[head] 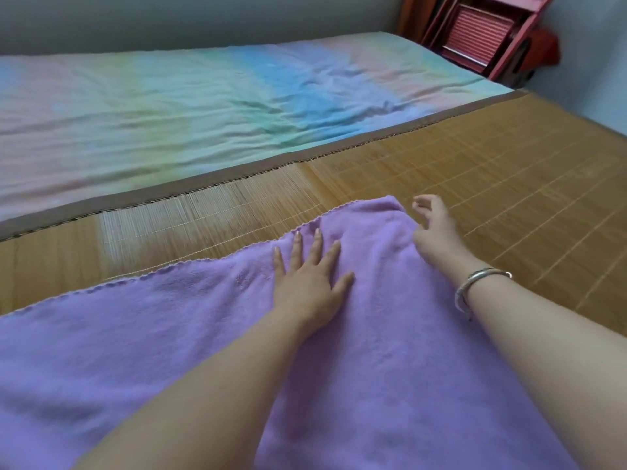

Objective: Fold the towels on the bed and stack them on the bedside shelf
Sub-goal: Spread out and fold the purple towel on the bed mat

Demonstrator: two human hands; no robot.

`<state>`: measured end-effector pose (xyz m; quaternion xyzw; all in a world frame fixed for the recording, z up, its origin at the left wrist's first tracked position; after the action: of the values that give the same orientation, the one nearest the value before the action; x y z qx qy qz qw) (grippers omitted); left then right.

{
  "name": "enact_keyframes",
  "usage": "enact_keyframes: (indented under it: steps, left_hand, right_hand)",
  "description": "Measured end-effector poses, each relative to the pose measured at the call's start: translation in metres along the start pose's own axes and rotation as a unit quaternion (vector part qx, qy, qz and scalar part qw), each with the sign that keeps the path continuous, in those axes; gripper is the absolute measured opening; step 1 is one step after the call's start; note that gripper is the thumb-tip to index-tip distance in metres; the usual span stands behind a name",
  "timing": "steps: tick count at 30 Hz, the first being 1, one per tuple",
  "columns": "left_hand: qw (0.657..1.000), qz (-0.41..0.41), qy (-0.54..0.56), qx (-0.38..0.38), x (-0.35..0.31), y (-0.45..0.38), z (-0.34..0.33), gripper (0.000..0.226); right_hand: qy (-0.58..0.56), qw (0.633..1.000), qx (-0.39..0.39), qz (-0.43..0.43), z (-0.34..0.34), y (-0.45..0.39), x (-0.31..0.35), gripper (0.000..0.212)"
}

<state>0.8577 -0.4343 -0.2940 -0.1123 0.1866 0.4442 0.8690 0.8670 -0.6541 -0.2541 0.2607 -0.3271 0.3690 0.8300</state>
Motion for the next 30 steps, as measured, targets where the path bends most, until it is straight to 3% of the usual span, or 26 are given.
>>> enact_keyframes:
  steps: [3, 6, 8, 10, 13, 17, 19, 21, 25, 28, 30]
  left_hand:
    - [0.999, 0.012, -0.04, 0.03, 0.008, -0.002, -0.016, 0.066]
    - [0.996, 0.02, -0.083, 0.006, 0.009, -0.004, -0.018, 0.068]
    - [0.995, 0.024, -0.097, -0.004, 0.011, -0.001, -0.018, 0.069]
    - [0.995, 0.022, -0.097, -0.011, 0.008, -0.002, -0.018, 0.07]
    - [0.995, 0.025, -0.092, 0.003, 0.009, -0.003, -0.018, 0.073]
    - [0.987, 0.023, -0.153, 0.047, -0.001, -0.001, -0.006, 0.075]
    - [0.986, 0.007, -0.168, 0.008, -0.026, 0.004, 0.011, 0.067]
    - [0.993, -0.012, -0.112, -0.019, -0.058, 0.023, 0.016, 0.059]
    - [0.997, -0.026, -0.017, 0.075, -0.133, 0.095, -0.015, 0.059]
    - [0.985, 0.019, 0.048, 0.164, -0.168, 0.149, -0.059, 0.074]
    - [0.978, 0.029, 0.052, 0.201, -0.178, 0.173, -0.09, 0.089]
  right_hand:
    - [0.111, 0.984, -0.119, -0.079, 0.051, 0.0, -0.058, 0.026]
    - [0.272, 0.952, -0.042, -0.133, 0.055, 0.005, -0.09, 0.045]
    - [0.26, 0.963, -0.002, -0.069, 0.042, 0.012, -0.08, 0.044]
    - [0.243, 0.969, -0.041, -0.016, 0.048, 0.015, -0.065, 0.036]
    - [0.27, 0.954, -0.118, -0.053, 0.07, 0.004, -0.071, 0.038]
    - [0.208, 0.973, -0.075, -0.066, 0.073, 0.016, -0.089, 0.046]
    - [0.149, 0.986, -0.049, -0.062, 0.084, 0.038, -0.099, 0.038]
    - [0.136, 0.988, -0.037, -0.057, 0.105, 0.069, -0.126, 0.034]
    - [0.284, 0.952, -0.114, -0.022, 0.158, 0.166, -0.199, 0.045]
    - [0.349, 0.935, -0.06, -0.008, 0.16, 0.212, -0.246, 0.066]
    - [0.343, 0.938, -0.044, -0.014, 0.158, 0.219, -0.263, 0.07]
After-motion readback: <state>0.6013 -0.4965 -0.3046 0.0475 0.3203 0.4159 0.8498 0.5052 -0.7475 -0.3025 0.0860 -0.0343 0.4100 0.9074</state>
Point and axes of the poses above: each hand's wrist, its own y-axis away from the middle knuckle, its own z-axis out of the back of the hand, x = y × z, the point moved 9 cm from there along -y, towards the middle knuckle, and after that the axes turned 13 degrees about -z, right-handed, at the moved point
